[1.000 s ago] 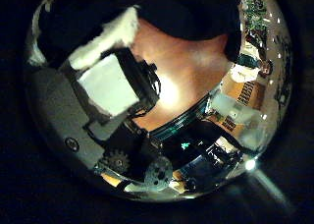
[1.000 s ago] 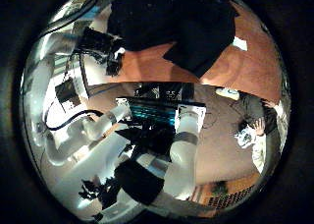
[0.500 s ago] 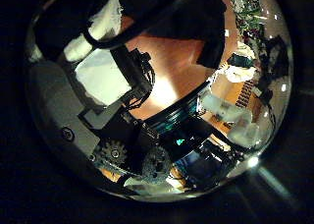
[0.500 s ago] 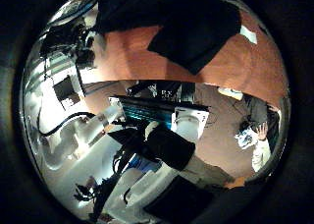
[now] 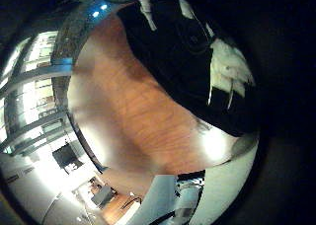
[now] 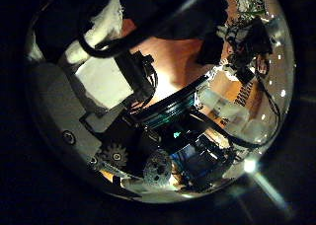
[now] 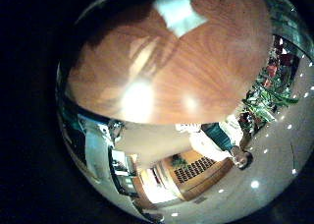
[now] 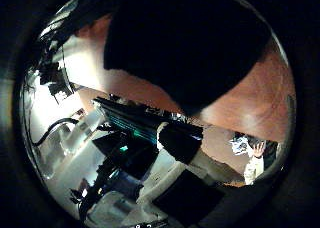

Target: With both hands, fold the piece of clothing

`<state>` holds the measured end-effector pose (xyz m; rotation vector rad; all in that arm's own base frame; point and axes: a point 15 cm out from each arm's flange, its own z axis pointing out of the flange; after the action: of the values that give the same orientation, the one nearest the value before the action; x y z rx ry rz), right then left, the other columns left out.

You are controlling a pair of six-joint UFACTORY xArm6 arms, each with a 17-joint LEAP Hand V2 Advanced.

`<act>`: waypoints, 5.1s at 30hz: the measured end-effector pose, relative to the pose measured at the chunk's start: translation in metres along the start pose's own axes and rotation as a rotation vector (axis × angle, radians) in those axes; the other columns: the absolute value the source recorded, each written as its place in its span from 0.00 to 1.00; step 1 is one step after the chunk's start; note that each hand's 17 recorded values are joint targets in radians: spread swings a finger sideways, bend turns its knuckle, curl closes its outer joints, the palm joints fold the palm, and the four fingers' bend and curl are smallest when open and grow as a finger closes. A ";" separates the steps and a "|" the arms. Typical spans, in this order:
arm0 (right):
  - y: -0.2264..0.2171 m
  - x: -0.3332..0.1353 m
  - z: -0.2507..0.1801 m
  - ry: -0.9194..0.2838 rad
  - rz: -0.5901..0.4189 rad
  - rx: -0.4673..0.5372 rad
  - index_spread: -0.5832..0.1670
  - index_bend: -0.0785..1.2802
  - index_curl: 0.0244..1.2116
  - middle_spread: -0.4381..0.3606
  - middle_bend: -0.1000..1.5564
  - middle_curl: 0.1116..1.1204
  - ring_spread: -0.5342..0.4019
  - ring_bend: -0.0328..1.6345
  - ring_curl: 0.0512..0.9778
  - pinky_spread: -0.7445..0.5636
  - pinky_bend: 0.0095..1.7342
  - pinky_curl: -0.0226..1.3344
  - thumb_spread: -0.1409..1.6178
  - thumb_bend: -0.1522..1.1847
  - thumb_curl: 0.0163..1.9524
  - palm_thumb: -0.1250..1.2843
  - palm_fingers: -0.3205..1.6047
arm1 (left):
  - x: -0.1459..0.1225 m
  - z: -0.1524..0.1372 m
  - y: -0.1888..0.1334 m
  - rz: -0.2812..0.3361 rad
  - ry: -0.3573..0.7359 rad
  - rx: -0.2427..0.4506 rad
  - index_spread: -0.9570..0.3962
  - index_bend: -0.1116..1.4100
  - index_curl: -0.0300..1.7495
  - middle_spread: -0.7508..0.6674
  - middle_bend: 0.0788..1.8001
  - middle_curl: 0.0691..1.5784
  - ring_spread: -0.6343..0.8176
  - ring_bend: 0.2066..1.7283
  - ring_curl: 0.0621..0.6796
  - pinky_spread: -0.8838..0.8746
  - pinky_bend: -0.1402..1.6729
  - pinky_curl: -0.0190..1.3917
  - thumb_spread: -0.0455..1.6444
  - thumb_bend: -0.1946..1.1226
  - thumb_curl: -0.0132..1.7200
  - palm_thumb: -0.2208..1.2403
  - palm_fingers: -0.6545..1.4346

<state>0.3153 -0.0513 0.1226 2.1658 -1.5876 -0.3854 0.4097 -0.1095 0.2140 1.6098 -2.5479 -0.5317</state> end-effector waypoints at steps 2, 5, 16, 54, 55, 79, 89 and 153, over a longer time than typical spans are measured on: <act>-0.005 -0.001 0.005 0.010 0.005 -0.006 0.33 0.20 0.24 0.45 0.24 0.27 0.43 0.42 0.24 0.66 0.31 0.16 0.68 0.11 0.15 0.47 0.36 | 0.001 -0.002 0.003 0.002 0.006 -0.010 0.20 0.45 0.68 0.13 0.53 0.59 0.14 0.76 0.75 0.16 0.71 0.53 0.72 0.14 0.29 0.57 0.79; -0.012 -0.001 0.005 0.031 -0.002 0.011 0.30 0.19 0.24 0.36 0.28 0.30 0.31 0.52 0.25 0.46 0.42 0.16 0.67 0.12 0.16 0.53 0.62 | 0.004 -0.002 0.006 0.005 0.011 -0.021 0.19 0.44 0.69 0.13 0.53 0.60 0.14 0.76 0.75 0.16 0.71 0.53 0.72 0.14 0.29 0.57 0.78; -0.004 0.023 -0.051 0.072 0.061 0.230 0.25 0.71 0.57 0.29 0.71 0.62 0.30 0.76 0.54 0.38 0.73 0.38 0.72 0.19 0.23 0.78 0.81 | 0.006 -0.009 0.036 0.042 0.042 -0.041 0.18 0.41 0.73 0.12 0.52 0.62 0.13 0.76 0.75 0.15 0.69 0.55 0.73 0.13 0.28 0.55 0.77; 0.020 0.007 -0.260 -0.103 0.033 0.541 0.42 0.87 0.74 0.38 0.87 0.66 0.34 0.86 0.73 0.43 0.76 0.63 0.72 0.11 0.37 0.86 0.74 | -0.039 -0.037 0.089 -0.071 0.203 -0.071 0.17 0.39 0.78 0.11 0.51 0.64 0.12 0.72 0.74 0.13 0.46 0.53 0.75 0.14 0.25 0.53 0.74; 0.006 0.009 -0.262 -0.106 0.032 0.533 0.42 0.87 0.74 0.38 0.87 0.66 0.34 0.86 0.73 0.43 0.75 0.63 0.72 0.11 0.37 0.86 0.74 | -0.044 -0.031 0.084 -0.080 0.206 -0.083 0.17 0.39 0.78 0.11 0.51 0.64 0.12 0.72 0.74 0.13 0.44 0.53 0.75 0.14 0.25 0.54 0.73; -0.195 0.065 -0.212 -0.119 0.076 0.500 0.21 0.38 0.52 0.34 0.47 0.41 0.34 0.70 0.55 0.45 0.66 0.58 0.83 0.10 0.26 0.60 0.21 | -0.125 0.036 -0.030 -0.287 0.297 -0.044 0.48 0.17 0.55 0.54 0.07 0.39 0.40 0.46 0.55 0.42 0.35 0.57 0.78 0.14 0.25 0.54 0.29; -0.100 0.133 -0.233 -0.149 0.171 0.475 0.21 0.30 0.41 0.37 0.41 0.34 0.43 0.62 0.43 0.69 0.54 0.50 0.80 0.09 0.20 0.52 0.23 | -0.115 0.001 -0.016 -0.249 0.271 0.043 0.63 0.18 0.39 0.72 0.05 0.27 0.61 0.36 0.42 0.67 0.28 0.46 0.78 0.14 0.25 0.56 0.29; 0.069 0.210 -0.063 -0.236 0.257 0.292 0.40 0.84 0.74 0.40 0.87 0.66 0.36 0.87 0.68 0.43 0.71 0.71 0.73 0.12 0.32 0.84 0.73 | 0.054 0.055 0.008 0.012 0.208 0.031 0.68 0.19 0.24 0.70 0.06 0.14 0.66 0.28 0.29 0.73 0.27 0.27 0.79 0.14 0.25 0.52 0.37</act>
<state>0.3512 -0.2574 0.2170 2.1426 -2.1427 -0.3566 0.3654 -0.1411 0.1591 1.5671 -2.4225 -0.3063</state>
